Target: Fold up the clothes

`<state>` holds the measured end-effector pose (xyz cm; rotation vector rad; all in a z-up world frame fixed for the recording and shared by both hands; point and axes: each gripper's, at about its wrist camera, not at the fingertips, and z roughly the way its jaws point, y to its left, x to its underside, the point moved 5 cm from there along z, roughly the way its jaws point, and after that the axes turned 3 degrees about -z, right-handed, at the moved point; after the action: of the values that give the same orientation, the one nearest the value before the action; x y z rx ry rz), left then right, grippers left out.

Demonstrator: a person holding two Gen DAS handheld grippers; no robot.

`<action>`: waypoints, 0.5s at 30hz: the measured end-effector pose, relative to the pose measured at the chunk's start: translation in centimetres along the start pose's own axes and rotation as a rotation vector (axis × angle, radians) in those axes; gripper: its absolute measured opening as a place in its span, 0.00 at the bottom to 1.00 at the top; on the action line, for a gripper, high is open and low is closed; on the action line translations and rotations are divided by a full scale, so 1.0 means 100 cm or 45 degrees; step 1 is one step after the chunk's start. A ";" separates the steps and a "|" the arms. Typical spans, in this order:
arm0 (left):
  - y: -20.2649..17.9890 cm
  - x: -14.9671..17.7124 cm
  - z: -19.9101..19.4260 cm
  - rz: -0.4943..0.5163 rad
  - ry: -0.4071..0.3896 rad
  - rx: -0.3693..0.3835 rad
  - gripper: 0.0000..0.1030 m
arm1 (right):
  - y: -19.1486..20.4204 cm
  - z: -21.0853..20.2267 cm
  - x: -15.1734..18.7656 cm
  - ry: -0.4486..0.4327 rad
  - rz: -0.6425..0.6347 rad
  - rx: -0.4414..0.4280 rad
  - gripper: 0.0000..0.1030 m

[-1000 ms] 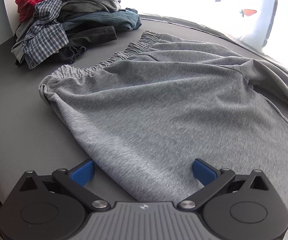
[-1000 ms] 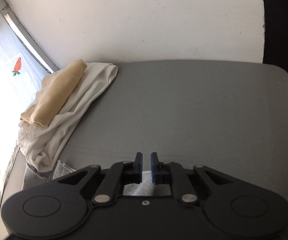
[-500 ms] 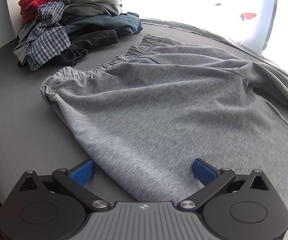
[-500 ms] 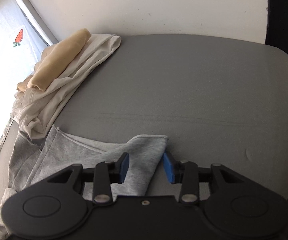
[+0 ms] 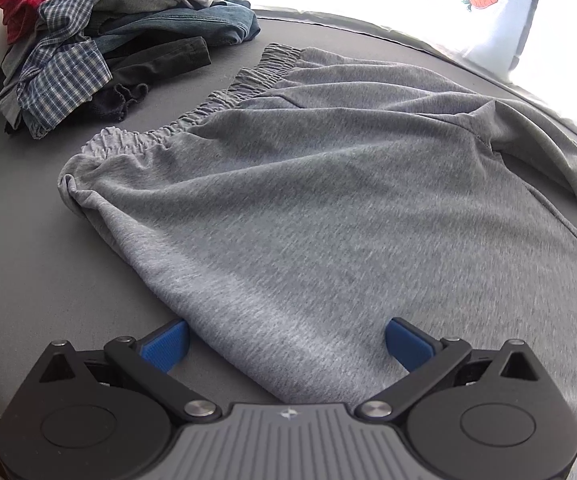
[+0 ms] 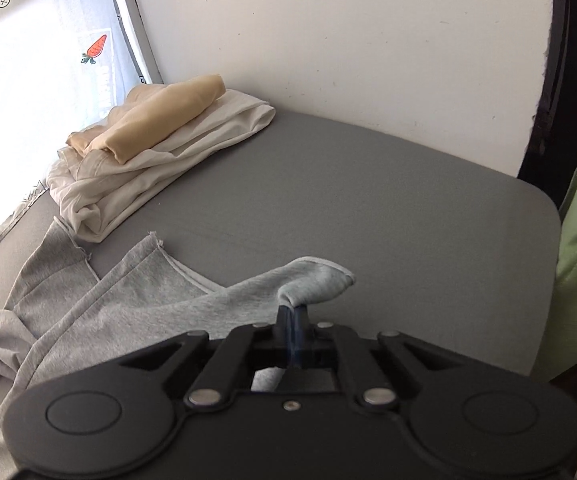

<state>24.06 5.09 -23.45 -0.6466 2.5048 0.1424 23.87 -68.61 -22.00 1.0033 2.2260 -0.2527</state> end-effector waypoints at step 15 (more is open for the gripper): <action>0.118 -0.014 -0.018 -0.542 -0.037 0.068 1.00 | -0.011 0.008 0.045 0.108 0.515 -0.192 0.65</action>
<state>18.61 15.66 -21.52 -1.1248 2.2756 -0.0712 21.33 -67.04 -25.59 1.3681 2.0226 0.1377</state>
